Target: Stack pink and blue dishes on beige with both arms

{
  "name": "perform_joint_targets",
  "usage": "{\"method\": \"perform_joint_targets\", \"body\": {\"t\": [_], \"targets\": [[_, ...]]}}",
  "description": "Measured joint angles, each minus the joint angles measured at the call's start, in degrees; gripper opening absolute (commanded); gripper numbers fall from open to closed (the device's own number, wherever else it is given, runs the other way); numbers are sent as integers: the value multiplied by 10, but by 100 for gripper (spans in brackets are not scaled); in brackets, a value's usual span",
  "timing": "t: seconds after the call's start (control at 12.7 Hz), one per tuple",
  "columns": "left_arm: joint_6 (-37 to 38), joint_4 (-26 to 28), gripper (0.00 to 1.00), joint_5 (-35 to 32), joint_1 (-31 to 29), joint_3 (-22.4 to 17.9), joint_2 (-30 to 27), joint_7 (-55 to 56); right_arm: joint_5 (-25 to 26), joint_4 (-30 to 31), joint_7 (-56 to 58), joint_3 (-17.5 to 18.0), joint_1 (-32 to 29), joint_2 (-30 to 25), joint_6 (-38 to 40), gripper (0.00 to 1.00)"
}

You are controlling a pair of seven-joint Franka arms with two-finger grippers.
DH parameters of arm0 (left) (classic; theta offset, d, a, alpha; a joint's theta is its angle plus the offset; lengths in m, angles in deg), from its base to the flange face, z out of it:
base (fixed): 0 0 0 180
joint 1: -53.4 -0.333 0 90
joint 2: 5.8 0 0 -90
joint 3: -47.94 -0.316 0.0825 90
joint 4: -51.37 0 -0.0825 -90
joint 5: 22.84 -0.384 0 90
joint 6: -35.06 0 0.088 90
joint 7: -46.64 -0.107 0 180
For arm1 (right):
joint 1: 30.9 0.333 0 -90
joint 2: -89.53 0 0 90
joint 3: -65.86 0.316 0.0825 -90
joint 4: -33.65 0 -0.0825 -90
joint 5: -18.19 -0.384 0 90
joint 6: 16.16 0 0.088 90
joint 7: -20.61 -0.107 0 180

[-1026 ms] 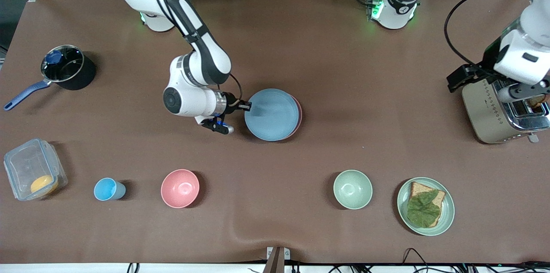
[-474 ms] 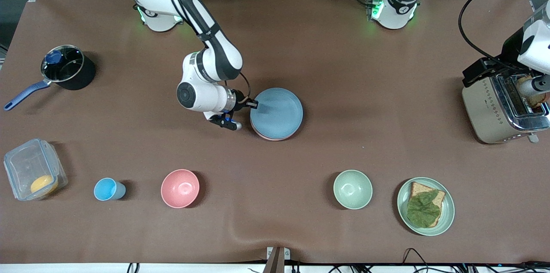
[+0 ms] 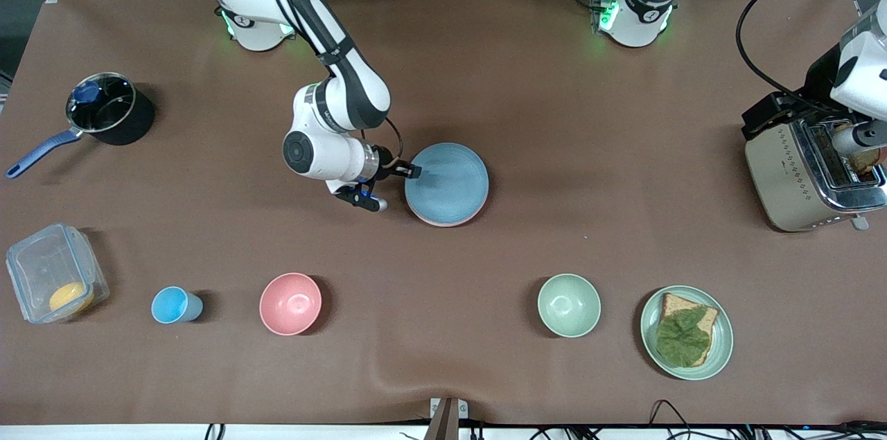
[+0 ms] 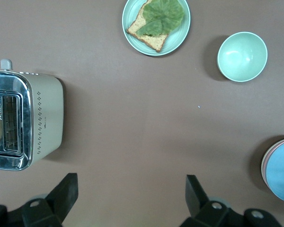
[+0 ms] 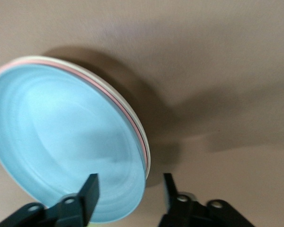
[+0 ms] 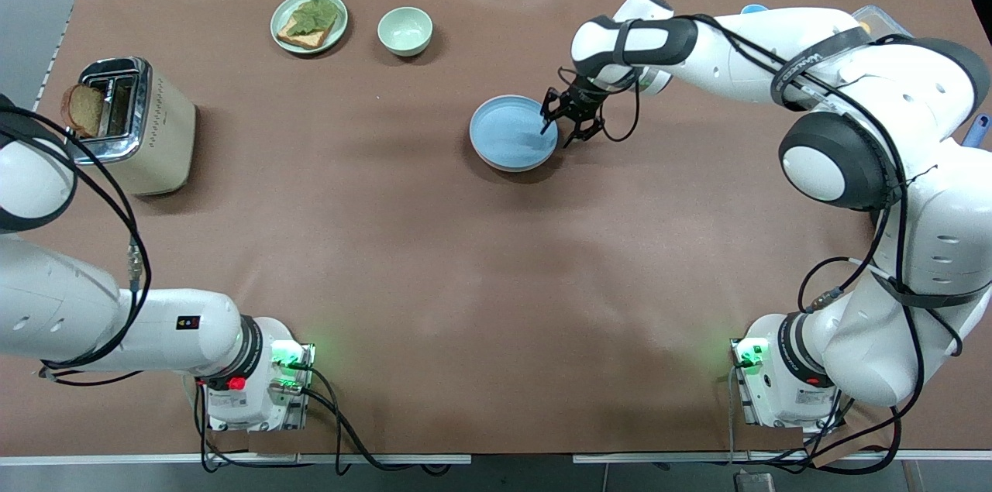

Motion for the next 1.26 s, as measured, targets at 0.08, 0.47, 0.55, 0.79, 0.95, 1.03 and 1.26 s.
{"method": "perform_joint_targets", "body": {"t": [0.08,0.47,0.55,0.79,0.95,1.03,1.26], "targets": [[1,0,100,0,0,0,0,0,18,-5,2,-21,0,-11,31,100],[2,0,100,1,0,0,-1,0,157,-42,55,-134,-7,-76,179,100],[3,0,100,1,0,0,-1,0,176,-43,87,-161,-7,-86,197,100],[10,0,100,1,0,-1,-5,-28,234,-54,199,-269,-9,-124,255,100],[11,0,100,1,0,-3,-9,-42,274,-99,242,-311,-20,-155,321,100],[11,0,100,1,0,-3,-11,-45,289,-140,246,-303,-43,-168,367,100],[12,0,100,1,0,-4,-16,-46,361,-240,247,-171,-172,-198,448,100]]}}
